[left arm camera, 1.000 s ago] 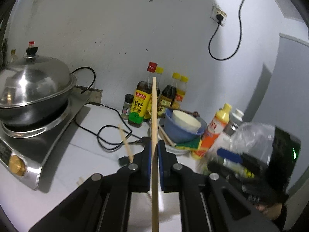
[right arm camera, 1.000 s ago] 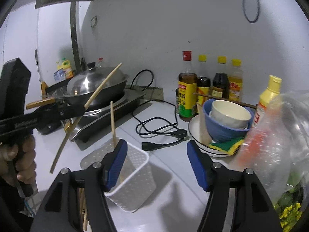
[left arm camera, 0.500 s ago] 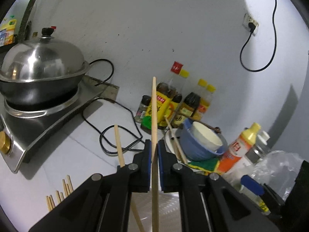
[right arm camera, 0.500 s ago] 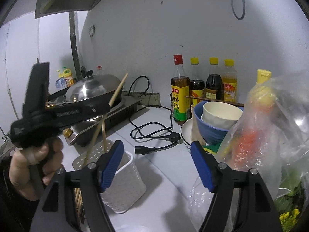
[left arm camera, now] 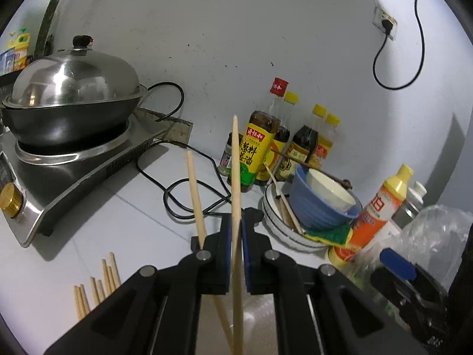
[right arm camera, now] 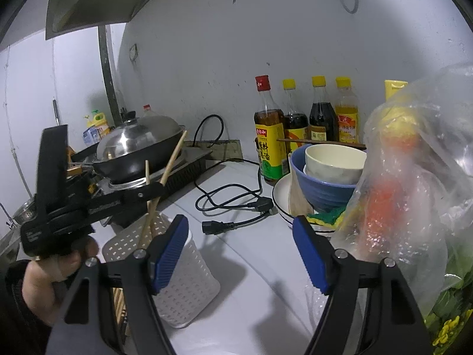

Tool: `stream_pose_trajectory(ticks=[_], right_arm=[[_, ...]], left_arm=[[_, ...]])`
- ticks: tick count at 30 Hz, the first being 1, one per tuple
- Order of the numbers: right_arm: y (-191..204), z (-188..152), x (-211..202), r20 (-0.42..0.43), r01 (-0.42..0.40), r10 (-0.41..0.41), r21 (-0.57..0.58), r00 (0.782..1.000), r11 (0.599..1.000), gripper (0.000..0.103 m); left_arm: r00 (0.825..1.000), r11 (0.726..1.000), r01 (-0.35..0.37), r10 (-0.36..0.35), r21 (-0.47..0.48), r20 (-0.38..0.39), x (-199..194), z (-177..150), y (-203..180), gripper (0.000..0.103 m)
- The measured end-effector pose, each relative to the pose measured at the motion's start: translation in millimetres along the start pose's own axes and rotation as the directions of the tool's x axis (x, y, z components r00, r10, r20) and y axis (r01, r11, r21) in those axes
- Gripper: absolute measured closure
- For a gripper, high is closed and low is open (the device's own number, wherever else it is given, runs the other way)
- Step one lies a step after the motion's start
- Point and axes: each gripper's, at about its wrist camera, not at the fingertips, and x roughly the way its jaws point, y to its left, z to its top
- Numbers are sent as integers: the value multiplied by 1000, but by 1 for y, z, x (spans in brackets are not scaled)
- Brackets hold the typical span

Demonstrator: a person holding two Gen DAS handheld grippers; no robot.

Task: Organize utensils
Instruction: 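Lower the chopstick into the white holder and open the right tool, then move the right tool back to the chopstick pile and pinch another chopstick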

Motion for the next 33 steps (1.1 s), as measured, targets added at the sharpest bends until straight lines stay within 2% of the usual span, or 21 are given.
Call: stream_pose_trajectory(ticks=[9,11,13,15,24,33], right_arm=[[10,-2,6,-21,20,-20,-19,1000,1000,32],[14,-1,5,-22,23,-24,-24,999,999,32],[17,0,4,-24,28,-29,-28,999,999,32],[22,1,2,-27,32,-33,-35,999,999,32],[48,0,-7,-36,44,-46,-58,998,997,32],[87,-3,-23,-25,46,-48,-92,999,995,32]], left_arm=[[998,999,42,-40,23,-47,-11,-4,4,96],[998,998,54,-52,30,-48,-18,-3,4,88],[997,998,60,-58,33,-41,-27,-2,6,67],[997,997,66,-64,40,-30,-35,-1,8,58],[997,992,82,-80,98,-21,-75,-6,28,55],[1000,993,31,-31,110,4,-110,-14,68,55]])
